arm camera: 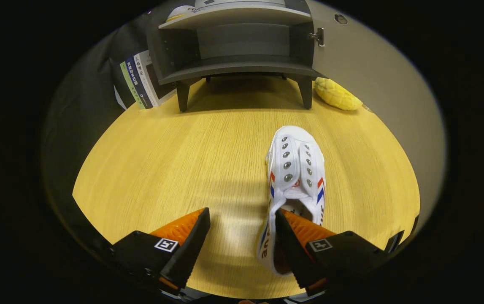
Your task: Open the shoe cabinet door, grab the shoes and put them into the shoe cabinet, then close the shoe cabinet door.
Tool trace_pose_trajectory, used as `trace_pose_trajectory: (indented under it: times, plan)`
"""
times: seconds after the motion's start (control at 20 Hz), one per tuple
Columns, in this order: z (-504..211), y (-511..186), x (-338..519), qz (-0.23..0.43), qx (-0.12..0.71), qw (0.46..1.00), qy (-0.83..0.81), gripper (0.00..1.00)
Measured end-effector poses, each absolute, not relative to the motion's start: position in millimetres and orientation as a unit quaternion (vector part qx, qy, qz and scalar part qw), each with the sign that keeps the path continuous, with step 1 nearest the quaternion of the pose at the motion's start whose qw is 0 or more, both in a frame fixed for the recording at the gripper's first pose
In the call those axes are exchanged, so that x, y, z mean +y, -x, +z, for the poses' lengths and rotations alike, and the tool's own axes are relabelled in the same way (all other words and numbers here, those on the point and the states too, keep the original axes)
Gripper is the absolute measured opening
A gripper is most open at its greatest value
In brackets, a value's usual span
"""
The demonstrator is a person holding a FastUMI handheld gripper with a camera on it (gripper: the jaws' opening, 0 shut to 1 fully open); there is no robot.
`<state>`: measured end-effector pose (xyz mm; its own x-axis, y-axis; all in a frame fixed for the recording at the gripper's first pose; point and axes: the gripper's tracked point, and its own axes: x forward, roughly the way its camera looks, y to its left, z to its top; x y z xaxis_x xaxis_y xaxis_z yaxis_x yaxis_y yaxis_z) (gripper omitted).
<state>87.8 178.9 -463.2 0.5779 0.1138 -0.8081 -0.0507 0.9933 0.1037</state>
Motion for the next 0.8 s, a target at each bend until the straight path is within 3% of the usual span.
trace_pose_trajectory:
  times: [0.3, 0.6, 0.8]
  plan:
    - [-471, -117, 172, 0.018, 0.424, 0.905, -0.005, 0.95]
    - [-473, -130, 149, -0.024, 0.412, 0.911, -0.005, 0.1]
    - [-468, -129, 148, -0.012, 0.405, 0.914, 0.004, 0.02]
